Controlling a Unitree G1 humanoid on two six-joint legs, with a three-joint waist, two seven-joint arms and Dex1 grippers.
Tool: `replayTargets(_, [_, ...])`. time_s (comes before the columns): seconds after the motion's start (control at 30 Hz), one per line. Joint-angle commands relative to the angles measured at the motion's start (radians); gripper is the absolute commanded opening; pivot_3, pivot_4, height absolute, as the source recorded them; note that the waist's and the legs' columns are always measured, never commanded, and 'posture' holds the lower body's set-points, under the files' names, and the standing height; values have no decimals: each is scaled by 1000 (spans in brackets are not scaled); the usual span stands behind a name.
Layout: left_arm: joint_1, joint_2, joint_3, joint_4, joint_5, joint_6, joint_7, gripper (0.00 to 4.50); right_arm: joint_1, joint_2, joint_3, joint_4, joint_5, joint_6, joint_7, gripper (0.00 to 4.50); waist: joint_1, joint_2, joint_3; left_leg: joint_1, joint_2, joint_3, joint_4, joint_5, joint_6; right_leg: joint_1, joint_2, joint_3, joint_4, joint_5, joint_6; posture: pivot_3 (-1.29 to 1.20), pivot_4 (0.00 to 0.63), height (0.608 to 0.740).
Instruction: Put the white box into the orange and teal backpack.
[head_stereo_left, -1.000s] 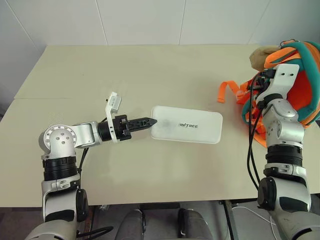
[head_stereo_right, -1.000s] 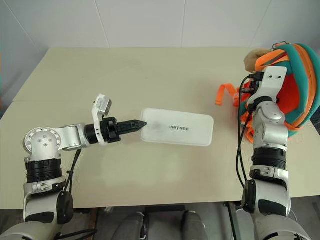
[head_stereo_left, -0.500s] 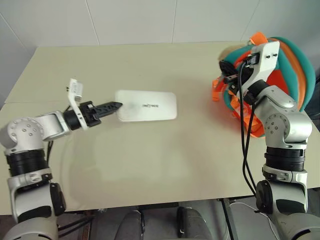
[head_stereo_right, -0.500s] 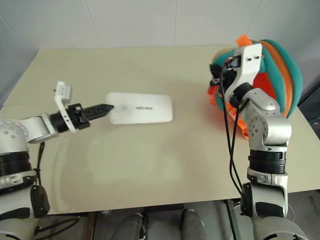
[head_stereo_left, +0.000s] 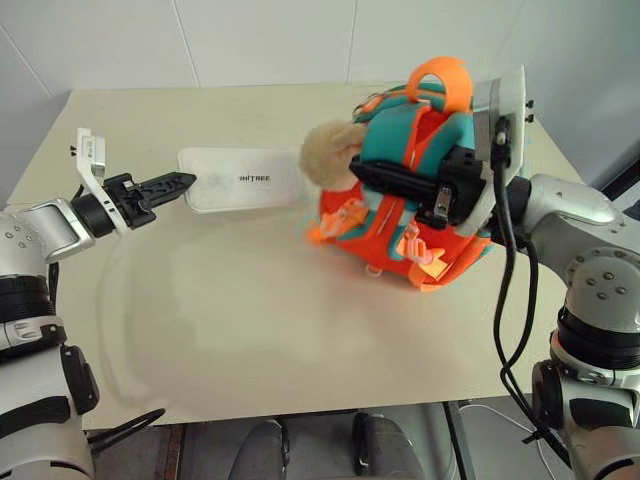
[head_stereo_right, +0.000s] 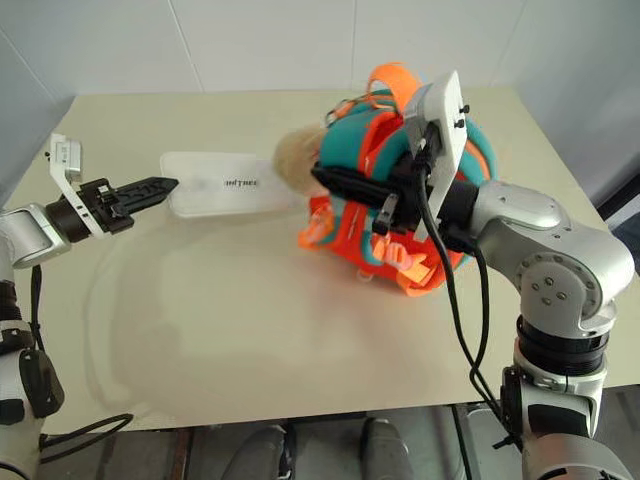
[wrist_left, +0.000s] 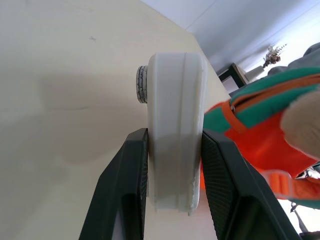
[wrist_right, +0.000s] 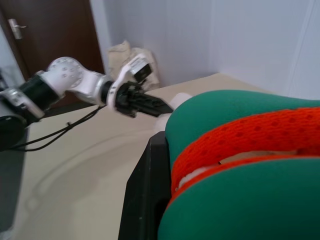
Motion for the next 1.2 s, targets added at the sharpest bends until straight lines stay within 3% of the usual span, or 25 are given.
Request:
replayTargets(0.03, [-46,31,6,13,17,-31,-42,1226,-21,-57,-24,-100,157,29,48,0,0,0,0,0,0,0,0,0,0,0,0,0,0,0,0,0,150,740])
replayTargets(0.27, [-128,36,-47,85,84,-65,-94,1226,25,-231,-7,-103,166,15,220,0,8,-2,1,0,0,1,3,0,1,0,0,0,1,0,0,0,150,740])
replayTargets(0.43, [-163,45,-74,63,115,-135,-165,1226,153,-309,30,-121,31,-102,357,0,19,-5,2,0,1,2,3,-1,1,0,0,0,1,0,0,0,150,740])
replayTargets(0.6, [-96,43,-52,-24,111,-246,-243,1226,227,-317,40,-78,-109,-240,402,0,23,-5,1,0,1,4,5,-1,1,0,0,1,1,0,0,0,150,740])
replayTargets(0.87, [72,27,79,-215,5,-367,-395,1225,329,-310,14,-66,-170,-308,370,0,24,-5,2,0,1,4,7,-1,1,0,0,1,3,0,0,0,150,740])
replayTargets(1.2, [188,36,235,-362,-123,-386,-421,1225,368,-304,3,-52,-196,-318,328,0,24,-5,2,0,2,2,14,-3,3,3,0,1,6,0,0,0,150,740])
